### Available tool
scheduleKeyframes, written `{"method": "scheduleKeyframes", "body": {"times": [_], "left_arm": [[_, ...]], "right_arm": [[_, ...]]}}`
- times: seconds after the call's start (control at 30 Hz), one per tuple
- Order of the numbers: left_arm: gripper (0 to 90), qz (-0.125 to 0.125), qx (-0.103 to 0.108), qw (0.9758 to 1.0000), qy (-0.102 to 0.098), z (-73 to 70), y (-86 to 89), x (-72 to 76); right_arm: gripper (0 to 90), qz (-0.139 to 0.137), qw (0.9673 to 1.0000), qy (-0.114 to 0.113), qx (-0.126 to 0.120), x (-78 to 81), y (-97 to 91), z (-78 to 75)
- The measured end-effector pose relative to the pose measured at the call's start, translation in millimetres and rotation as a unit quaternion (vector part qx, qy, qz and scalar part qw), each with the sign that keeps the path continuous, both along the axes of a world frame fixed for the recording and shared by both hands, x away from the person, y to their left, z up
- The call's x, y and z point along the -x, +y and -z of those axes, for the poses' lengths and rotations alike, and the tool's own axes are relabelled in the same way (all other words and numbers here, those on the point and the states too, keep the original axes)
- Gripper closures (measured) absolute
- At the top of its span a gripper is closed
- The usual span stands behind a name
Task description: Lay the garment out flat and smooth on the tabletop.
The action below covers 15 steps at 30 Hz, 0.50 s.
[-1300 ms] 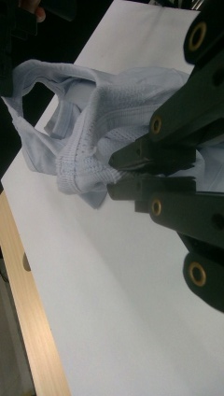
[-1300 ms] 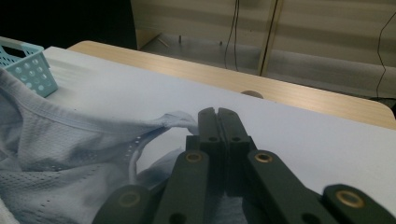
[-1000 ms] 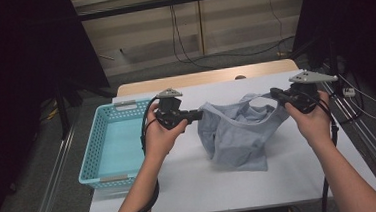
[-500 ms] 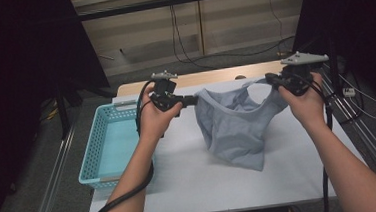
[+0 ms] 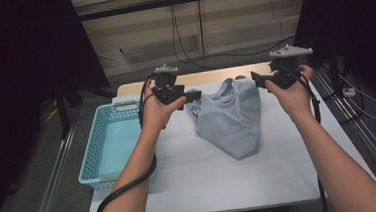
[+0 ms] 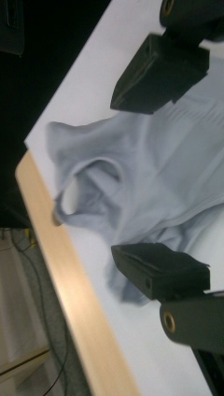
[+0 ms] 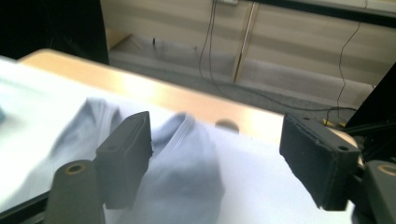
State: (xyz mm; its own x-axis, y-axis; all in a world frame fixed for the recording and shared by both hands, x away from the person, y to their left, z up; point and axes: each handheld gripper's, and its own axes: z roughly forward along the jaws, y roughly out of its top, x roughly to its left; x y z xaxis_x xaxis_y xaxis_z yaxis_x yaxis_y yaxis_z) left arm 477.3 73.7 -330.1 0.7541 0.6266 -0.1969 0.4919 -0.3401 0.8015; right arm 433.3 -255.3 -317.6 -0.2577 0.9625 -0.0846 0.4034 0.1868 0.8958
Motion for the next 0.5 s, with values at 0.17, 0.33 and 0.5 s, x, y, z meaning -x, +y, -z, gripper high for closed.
{"method": "scheduleKeyframes", "body": {"times": [0.17,0.33,0.5], "left_arm": [[20.5,0.014,-0.007,0.9999,0.007,25.6,-5.2,24.7],[19.0,0.026,-0.017,0.9995,0.005,44.5,-6.1,44.5],[18.5,0.037,-0.018,0.9991,0.004,57.6,-6.3,59.8]], "right_arm": [[21.6,-0.020,0.9993,0.019,-0.025,25.0,-6.1,29.7],[18.5,-0.031,0.9983,0.033,-0.037,46.8,-10.0,56.0],[16.3,-0.039,0.9974,0.048,-0.038,63.5,-13.5,82.5]]}}
